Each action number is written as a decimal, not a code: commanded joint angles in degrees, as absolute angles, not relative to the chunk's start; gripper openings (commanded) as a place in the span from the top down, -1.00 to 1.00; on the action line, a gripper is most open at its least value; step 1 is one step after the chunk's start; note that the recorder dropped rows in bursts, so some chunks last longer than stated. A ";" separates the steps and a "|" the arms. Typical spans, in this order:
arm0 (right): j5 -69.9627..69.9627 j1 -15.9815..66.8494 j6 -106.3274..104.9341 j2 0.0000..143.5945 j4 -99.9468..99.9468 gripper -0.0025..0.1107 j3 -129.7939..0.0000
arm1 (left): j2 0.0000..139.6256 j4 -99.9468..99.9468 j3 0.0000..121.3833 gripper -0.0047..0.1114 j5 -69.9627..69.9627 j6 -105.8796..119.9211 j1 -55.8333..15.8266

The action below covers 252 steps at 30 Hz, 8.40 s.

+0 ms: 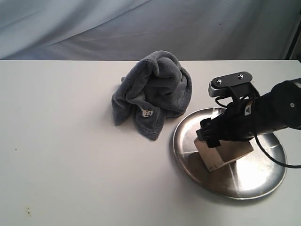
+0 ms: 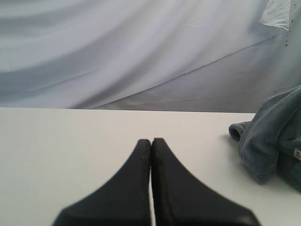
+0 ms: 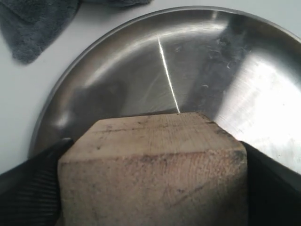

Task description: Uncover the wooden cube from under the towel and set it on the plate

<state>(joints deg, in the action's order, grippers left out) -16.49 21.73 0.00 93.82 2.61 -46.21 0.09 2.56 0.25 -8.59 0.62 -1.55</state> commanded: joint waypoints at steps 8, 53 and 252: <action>-13.68 21.11 1.91 93.51 0.64 -0.29 -46.08 | 0.00 2.52 0.00 0.89 -8.35 0.57 -1.60; 6.17 10.53 3.17 42.62 -12.39 0.96 -37.30 | 0.00 2.52 0.00 0.89 -8.35 0.47 -1.60; -5.27 2.17 -4.25 0.00 0.58 0.96 0.00 | 0.00 2.52 0.00 0.89 -8.35 0.59 -1.60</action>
